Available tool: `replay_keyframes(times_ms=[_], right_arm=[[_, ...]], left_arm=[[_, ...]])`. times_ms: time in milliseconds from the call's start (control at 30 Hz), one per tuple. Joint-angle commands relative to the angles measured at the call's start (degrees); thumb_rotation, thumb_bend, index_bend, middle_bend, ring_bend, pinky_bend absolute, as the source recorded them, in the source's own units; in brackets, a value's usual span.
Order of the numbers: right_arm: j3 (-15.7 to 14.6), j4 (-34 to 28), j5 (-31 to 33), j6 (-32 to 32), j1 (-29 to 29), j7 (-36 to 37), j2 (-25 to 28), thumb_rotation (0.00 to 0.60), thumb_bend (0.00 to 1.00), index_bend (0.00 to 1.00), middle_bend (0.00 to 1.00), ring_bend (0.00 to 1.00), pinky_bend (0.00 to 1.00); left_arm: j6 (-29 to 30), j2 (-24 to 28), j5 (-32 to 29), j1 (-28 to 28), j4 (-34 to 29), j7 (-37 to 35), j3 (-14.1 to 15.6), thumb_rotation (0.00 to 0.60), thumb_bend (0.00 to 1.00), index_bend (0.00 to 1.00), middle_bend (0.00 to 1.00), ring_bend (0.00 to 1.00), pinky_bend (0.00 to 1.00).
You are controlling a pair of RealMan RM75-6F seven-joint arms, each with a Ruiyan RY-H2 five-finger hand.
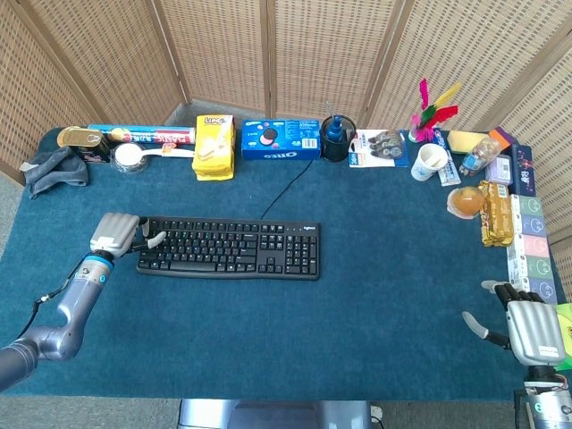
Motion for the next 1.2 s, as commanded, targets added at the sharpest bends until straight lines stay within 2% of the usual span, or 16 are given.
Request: replay_keyframes(times_ms=[33,233,400,500,567,633,700,800,867,1033,1200], right_arm=[[0.0,0.1,0.0,0.0,0.0,0.0,-0.1,0.000,0.27,0.29,0.38,0.45,0.42],[0.0,0.0,-0.2,0.3,-0.1,0.1,0.1,0.000,0.27,0.29,0.38,0.45,0.42],[0.1,0.0,-0.5,0.5,-0.2,0.4,0.2,0.000,0.27,0.29,0.38,0.45,0.42],[0.3,0.0,-0.6,0.7,-0.1,0.6,0.2,0.000,0.27,0.29,0.38,0.45,0.42],[0.4,0.1,-0.6,0.7,0.0,0.5,0.2,0.000,0.27,0.29,0.38,0.45,0.42],[0.7,0.2,-0.5,0.6,0.3,0.4,0.0,0.000,0.27,0.29,0.38,0.44,0.40],[1.0,0.4,-0.5,0.5,0.5,0.4,-0.3,0.000,0.27,0.29,0.38,0.43,0.39],[1.4,0.6,-0.3,0.3,0.9,0.2,-0.7,0.000,0.27,0.29,0.38,0.41,0.37],[1.7,0.7,-0.2,0.0,1.4,-0.4,-1.1,0.000,0.27,0.29,0.38,0.40,0.36],[2.1,0.7,-0.3,-0.1,2.0,-1.2,-1.6,0.000,0.27,0.29,0.38,0.39,0.36],[2.3,0.6,-0.2,-0.2,2.3,-2.1,-2.4,0.000,0.27,0.29,0.38,0.39,0.36]], left_arm=[[-0.3,-0.1,-0.2,-0.1,0.2,-0.2,0.1,0.000,0.19,0.48,1.00,1.00,0.90],[3.1,1.2,1.6,0.6,-1.9,-2.6,-0.6,0.000,0.19,0.48,1.00,1.00,0.90],[7.7,4.8,3.8,2.3,-6.6,-4.3,-0.9,0.000,0.19,0.48,1.00,1.00,0.90],[12.3,8.5,4.8,5.0,-12.4,-4.6,-0.7,0.000,0.19,0.48,1.00,0.99,0.90],[15.2,11.1,5.0,7.3,-16.9,-4.7,-0.2,0.000,0.19,0.48,0.99,0.94,0.88],[18.7,13.8,5.4,10.2,-21.6,-4.5,0.8,0.000,0.19,0.48,0.94,0.87,0.82],[22.0,16.2,6.1,12.9,-25.4,-3.7,2.2,0.000,0.19,0.48,0.84,0.78,0.74],[26.6,18.6,7.6,16.5,-29.0,-3.2,4.0,0.000,0.19,0.48,0.73,0.67,0.64],[30.7,20.2,9.0,19.9,-31.6,-3.7,5.6,0.000,0.19,0.48,0.70,0.64,0.60],[35.6,22.1,12.0,24.0,-34.0,-3.8,8.1,0.000,0.19,0.48,0.63,0.58,0.53],[46.0,23.3,16.6,31.2,-36.0,-3.5,11.1,0.000,0.19,0.48,0.57,0.51,0.46]])
